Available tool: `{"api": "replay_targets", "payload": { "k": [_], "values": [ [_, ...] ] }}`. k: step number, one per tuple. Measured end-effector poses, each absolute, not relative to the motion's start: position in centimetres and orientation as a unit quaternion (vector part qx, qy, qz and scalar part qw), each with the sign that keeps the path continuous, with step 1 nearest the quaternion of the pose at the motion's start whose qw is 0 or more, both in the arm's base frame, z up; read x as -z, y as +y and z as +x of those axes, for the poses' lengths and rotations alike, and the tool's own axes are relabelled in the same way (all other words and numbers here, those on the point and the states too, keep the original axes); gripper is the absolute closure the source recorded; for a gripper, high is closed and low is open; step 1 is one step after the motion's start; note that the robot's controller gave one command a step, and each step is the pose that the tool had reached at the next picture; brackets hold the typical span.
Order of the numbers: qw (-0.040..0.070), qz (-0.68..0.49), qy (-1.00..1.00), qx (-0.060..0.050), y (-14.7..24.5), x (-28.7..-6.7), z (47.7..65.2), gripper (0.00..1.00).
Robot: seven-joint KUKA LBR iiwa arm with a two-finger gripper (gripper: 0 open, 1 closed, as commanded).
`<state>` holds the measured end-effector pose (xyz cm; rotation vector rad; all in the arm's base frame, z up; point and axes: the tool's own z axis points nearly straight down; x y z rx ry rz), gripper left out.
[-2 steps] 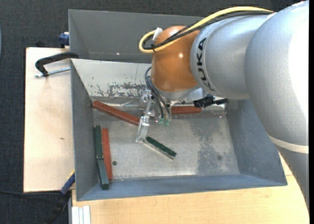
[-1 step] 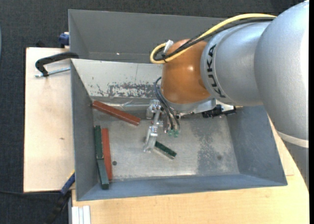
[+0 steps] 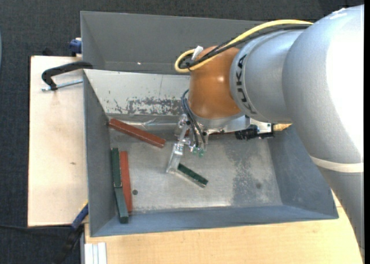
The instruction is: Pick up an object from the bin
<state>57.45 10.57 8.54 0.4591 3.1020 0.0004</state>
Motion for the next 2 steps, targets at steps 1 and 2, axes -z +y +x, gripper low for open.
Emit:
{"api": "replay_targets", "payload": {
  "k": [1, 2],
  "values": [
    [0.0, 0.088, 0.996, 0.0, 6.11, -7.06, 54.25, 1.0],
    [0.0, 0.087, 0.996, -0.001, 6.12, -7.06, 54.25, 1.0]
  ]
}}
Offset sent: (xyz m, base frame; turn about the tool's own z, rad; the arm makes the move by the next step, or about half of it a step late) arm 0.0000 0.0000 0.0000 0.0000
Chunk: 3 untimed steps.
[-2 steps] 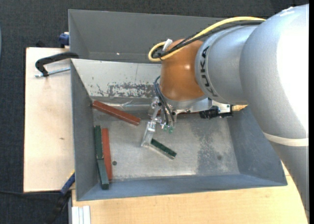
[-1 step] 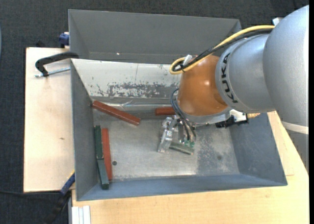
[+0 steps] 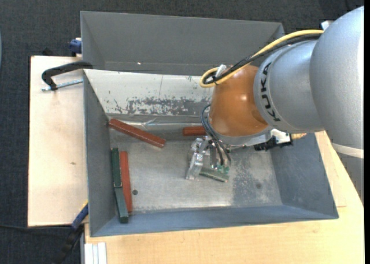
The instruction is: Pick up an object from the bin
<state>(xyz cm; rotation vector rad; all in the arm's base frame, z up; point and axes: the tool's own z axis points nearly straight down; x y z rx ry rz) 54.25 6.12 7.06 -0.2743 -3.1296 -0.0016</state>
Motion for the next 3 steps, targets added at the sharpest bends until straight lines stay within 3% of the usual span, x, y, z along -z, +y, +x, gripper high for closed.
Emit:
{"api": "replay_targets", "payload": {
  "k": [1, 3],
  "values": [
    [0.001, -0.087, -0.996, 0.0, 6.1, -7.5, 54.1, 1.0],
    [-0.002, -0.087, -0.996, 0.001, 6.1, -11.4, 54.3, 1.0]
  ]
}}
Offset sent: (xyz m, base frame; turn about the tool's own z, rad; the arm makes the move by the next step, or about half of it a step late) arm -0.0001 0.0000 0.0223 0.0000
